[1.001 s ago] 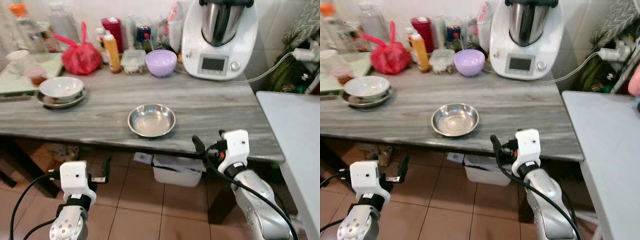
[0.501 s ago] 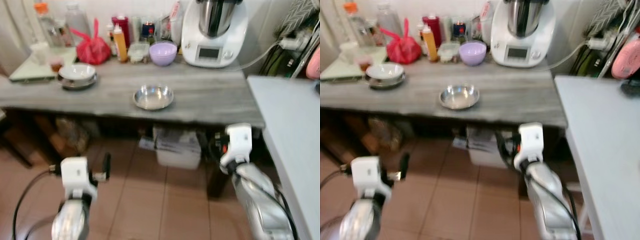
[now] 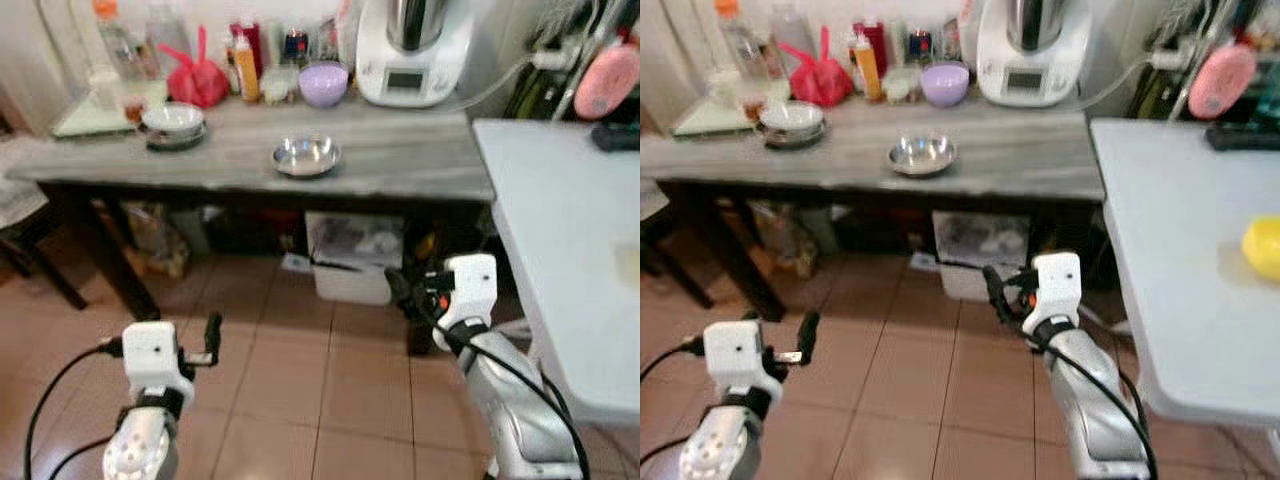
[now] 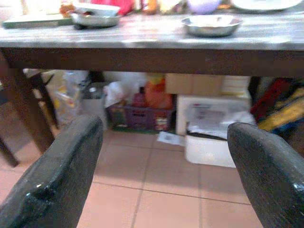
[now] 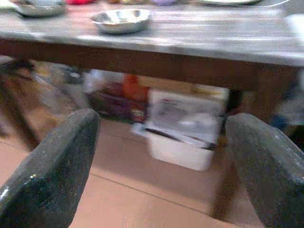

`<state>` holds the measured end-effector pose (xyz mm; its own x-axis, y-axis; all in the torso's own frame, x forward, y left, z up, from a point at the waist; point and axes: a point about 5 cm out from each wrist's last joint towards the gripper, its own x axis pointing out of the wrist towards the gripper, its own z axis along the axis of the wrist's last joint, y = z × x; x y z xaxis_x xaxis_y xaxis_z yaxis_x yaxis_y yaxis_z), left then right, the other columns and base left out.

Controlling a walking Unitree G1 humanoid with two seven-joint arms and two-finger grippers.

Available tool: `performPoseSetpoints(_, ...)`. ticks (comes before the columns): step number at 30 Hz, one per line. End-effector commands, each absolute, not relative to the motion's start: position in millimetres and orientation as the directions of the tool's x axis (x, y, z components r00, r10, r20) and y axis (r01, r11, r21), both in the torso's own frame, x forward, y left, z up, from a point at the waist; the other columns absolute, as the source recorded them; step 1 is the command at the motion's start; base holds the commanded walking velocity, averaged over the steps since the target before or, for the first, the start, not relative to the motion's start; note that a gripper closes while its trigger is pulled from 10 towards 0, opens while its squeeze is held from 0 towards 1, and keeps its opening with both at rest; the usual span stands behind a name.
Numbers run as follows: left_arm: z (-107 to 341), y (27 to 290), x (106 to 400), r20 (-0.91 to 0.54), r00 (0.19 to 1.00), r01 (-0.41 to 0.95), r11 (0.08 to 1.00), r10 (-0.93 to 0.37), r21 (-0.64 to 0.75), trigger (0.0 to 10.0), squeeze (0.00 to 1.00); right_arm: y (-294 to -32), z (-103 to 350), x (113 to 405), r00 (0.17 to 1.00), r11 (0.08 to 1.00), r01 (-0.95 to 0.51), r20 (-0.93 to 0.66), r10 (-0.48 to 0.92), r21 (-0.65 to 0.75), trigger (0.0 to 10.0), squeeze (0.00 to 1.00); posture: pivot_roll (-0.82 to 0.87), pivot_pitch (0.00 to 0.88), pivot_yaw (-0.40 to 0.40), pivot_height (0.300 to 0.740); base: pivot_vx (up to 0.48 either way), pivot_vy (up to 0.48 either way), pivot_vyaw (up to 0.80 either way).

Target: Setting the table

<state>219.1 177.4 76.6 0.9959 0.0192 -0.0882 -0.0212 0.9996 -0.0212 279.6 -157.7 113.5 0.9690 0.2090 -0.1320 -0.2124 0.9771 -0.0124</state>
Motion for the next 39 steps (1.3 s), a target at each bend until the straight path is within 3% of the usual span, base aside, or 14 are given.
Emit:
performPoseSetpoints(1,81,183,221,-0.070,0.997,-0.022,1.000,0.021,-0.002,10.0,0.00,-153,117,283,0.974,0.978,-0.205,-0.109,0.200,-0.040,10.0,0.00,-0.08,0.010,0.048,0.740,-0.300,0.000,0.00)
performPoseSetpoints(4,83,182,221,-0.059,0.998,-0.002,1.000,0.002,-0.007,10.0,0.00,-152,118,284,0.973,0.977,-0.212,-0.094,0.210,-0.018,10.0,0.00,-0.08,0.009,0.045,0.740,0.000,0.000,0.00)
performPoseSetpoints(9,86,181,221,-0.036,0.999,0.026,0.999,-0.027,-0.025,10.0,0.00,-153,121,287,0.978,0.975,-0.201,-0.069,0.195,-0.094,10.0,0.00,-0.08,0.011,0.043,0.740,0.000,0.000,0.00)
performPoseSetpoints(12,86,177,222,-0.036,0.998,0.043,0.999,-0.043,-0.026,10.0,0.00,-151,116,285,0.966,0.973,-0.230,-0.128,0.224,-0.031,10.0,0.00,-0.08,0.013,0.043,0.740,0.000,0.000,0.00)
performPoseSetpoints(16,86,176,222,-0.034,0.998,0.060,0.997,-0.061,-0.038,10.0,0.00,-152,117,284,0.969,0.972,-0.228,-0.113,0.222,-0.048,10.0,0.00,-0.08,0.013,0.046,0.740,0.000,-0.128,0.00)
performPoseSetpoints(39,85,175,224,-0.038,0.995,0.089,0.995,-0.091,-0.046,10.0,0.00,-157,122,284,0.976,0.979,-0.204,-0.091,0.200,-0.031,10.0,0.00,-0.10,0.015,0.053,0.740,0.000,-0.467,-0.06)
